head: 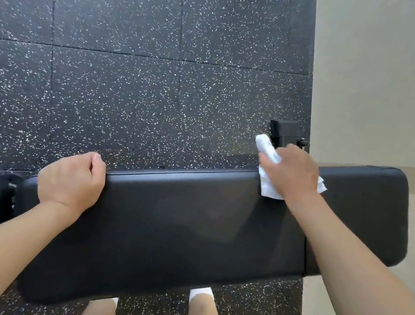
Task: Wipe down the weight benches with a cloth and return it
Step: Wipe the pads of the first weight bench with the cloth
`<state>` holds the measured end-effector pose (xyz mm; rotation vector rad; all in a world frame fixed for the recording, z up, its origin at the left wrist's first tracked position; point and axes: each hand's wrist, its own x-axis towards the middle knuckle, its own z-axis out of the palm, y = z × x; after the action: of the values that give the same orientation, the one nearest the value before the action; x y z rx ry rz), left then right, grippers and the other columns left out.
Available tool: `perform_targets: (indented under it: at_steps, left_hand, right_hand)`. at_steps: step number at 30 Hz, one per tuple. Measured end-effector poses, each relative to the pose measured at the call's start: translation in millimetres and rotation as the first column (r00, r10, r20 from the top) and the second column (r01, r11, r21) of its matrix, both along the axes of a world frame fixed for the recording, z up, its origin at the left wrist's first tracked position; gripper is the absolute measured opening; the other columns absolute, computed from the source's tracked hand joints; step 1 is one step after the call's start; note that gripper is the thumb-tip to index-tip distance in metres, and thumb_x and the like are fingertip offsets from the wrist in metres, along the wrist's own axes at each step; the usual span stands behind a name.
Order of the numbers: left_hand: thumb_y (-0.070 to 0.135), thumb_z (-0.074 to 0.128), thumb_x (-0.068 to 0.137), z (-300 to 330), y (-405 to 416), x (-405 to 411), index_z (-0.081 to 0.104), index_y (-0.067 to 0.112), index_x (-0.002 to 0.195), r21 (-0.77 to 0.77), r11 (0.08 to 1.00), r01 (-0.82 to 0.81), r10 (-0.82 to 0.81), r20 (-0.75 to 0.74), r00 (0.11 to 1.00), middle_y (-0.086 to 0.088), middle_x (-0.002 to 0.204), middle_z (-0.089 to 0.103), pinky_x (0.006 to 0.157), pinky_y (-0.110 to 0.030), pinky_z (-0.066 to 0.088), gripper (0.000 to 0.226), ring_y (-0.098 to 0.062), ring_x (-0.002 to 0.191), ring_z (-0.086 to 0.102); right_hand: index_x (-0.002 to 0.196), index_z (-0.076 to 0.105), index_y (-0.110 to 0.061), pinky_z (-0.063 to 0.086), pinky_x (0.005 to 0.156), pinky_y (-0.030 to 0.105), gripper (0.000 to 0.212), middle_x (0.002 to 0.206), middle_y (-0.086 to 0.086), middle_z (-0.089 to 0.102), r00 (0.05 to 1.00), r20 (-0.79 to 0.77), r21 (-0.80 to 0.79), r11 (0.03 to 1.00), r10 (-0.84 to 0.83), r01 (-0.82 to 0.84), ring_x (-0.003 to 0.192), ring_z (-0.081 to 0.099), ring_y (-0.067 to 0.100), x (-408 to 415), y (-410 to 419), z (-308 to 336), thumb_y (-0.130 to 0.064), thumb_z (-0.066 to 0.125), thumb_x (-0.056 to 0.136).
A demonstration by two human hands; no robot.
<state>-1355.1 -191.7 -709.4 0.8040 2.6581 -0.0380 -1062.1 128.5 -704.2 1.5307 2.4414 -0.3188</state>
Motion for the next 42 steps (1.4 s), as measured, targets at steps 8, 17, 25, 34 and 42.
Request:
perform_targets:
  at_steps: [8,17,25,34,42]
  left_hand:
    - [0.047,0.022,0.093,3.8,6.2,2.4,0.064,0.022,0.072,-0.091,0.995,-0.038,0.037,-0.013,0.999,-0.006,0.065,0.063,0.06,-0.04,0.046,0.053,-0.037,0.066,0.059]
    - [0.045,0.028,0.1,-27.4,-22.7,-11.0,0.06,0.048,0.085,-0.103,0.993,-0.055,0.048,-0.077,0.996,0.007,0.056,0.057,0.065,-0.047,0.054,0.036,-0.028,0.06,0.057]
    - [0.045,0.027,0.1,-33.8,-25.1,-9.5,0.06,0.044,0.084,-0.008,0.997,-0.082,0.082,-0.02,0.996,0.009,0.052,0.054,0.06,-0.043,0.053,0.036,-0.026,0.054,0.057]
    - [0.039,0.027,0.09,-3.8,6.2,2.8,0.064,0.032,0.07,-0.011,0.998,-0.069,0.068,-0.037,0.997,0.004,0.06,0.056,0.058,-0.035,0.035,0.043,-0.028,0.063,0.047]
    - [0.039,0.027,0.09,-9.1,-0.7,0.4,0.061,0.027,0.066,0.034,0.998,-0.051,0.051,-0.022,0.998,0.005,0.057,0.053,0.053,-0.033,0.031,0.043,-0.029,0.057,0.05]
  right_hand:
    - [0.084,0.072,-0.02,0.027,0.068,0.039,0.047,0.082,0.0,0.062,0.935,-0.161,-0.175,0.924,0.315,-0.341,0.079,0.056,0.027,-125.4,-111.0,-1.0,-0.058,0.047,0.096]
    - [0.069,0.064,-0.018,0.028,0.064,0.036,0.042,0.068,-0.005,0.037,0.918,-0.257,-0.161,0.923,0.302,-0.348,0.066,0.04,0.024,-69.8,-62.9,-12.1,-0.053,0.063,0.092]
    - [0.056,0.031,-0.022,0.028,0.058,0.037,0.051,0.06,-0.005,0.032,0.97,-0.092,0.03,0.974,0.226,-0.224,0.06,0.037,0.027,4.2,10.0,-5.1,-0.051,0.055,0.091]
    - [0.069,0.043,-0.022,0.023,0.067,0.036,0.041,0.067,-0.005,0.039,0.881,-0.277,-0.217,0.869,0.382,-0.445,0.064,0.038,0.023,-146.8,-131.1,-7.5,-0.051,0.051,0.096]
    - [0.064,0.037,-0.022,0.03,0.063,0.039,0.051,0.069,-0.004,0.04,0.924,-0.027,-0.118,0.916,0.382,-0.382,0.07,0.045,0.028,-46.0,-36.2,-2.2,-0.055,0.047,0.101]
